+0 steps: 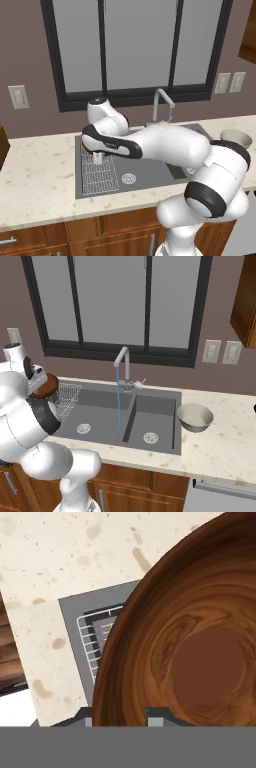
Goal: Rinse each bowl for a few seconds and place them down in the sink or on the counter.
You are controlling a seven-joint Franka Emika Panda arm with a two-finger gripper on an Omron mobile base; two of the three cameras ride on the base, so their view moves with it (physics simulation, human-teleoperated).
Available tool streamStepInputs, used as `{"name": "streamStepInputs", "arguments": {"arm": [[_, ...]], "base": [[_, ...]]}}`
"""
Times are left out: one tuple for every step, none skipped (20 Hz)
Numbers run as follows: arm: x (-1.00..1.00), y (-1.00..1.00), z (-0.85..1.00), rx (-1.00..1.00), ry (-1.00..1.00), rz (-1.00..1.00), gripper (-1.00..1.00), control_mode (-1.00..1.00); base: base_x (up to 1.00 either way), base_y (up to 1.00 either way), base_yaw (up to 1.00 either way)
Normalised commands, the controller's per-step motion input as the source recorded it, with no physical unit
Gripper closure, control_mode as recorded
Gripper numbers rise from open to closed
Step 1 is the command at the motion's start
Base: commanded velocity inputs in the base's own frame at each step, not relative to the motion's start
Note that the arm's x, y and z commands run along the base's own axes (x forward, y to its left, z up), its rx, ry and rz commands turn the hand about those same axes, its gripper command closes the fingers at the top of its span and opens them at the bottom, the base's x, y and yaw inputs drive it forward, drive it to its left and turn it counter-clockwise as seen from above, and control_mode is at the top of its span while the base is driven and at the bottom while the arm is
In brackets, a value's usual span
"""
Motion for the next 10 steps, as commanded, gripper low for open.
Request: {"name": "streamStepInputs", "arguments": {"arm": [[-0.1, -0.44, 0.14, 0.0, 0.02, -0.11, 1.0, -1.0], [-0.1, -0.44, 0.15, 0.0, 0.02, -0.11, 1.0, -1.0], [-0.1, -0.45, 0.16, 0.0, 0.02, -0.11, 1.0, -1.0], [-0.11, -0.47, 0.16, 0.0, 0.03, -0.11, 1.0, -1.0], [-0.11, -0.48, 0.16, 0.0, 0.02, -0.1, 1.0, -1.0], [-0.14, -0.5, 0.15, 0.0, 0.01, -0.09, 1.0, -1.0], [-0.14, -0.49, 0.15, 0.0, 0.02, -0.09, 1.0, -1.0], [-0.15, -0.48, 0.14, 0.0, 0.01, -0.09, 1.0, -1.0], [-0.17, -0.49, 0.11, 0.0, 0.02, -0.1, 1.0, -1.0], [-0.18, -0.48, 0.11, 0.0, 0.01, -0.1, 1.0, -1.0]], "base": [[0.0, 0.0, 0.0], [0.0, 0.0, 0.0], [0.0, 0.0, 0.0], [0.0, 0.0, 0.0], [0.0, 0.0, 0.0], [0.0, 0.0, 0.0], [0.0, 0.0, 0.0], [0.0, 0.0, 0.0], [0.0, 0.0, 0.0], [0.0, 0.0, 0.0]]}}
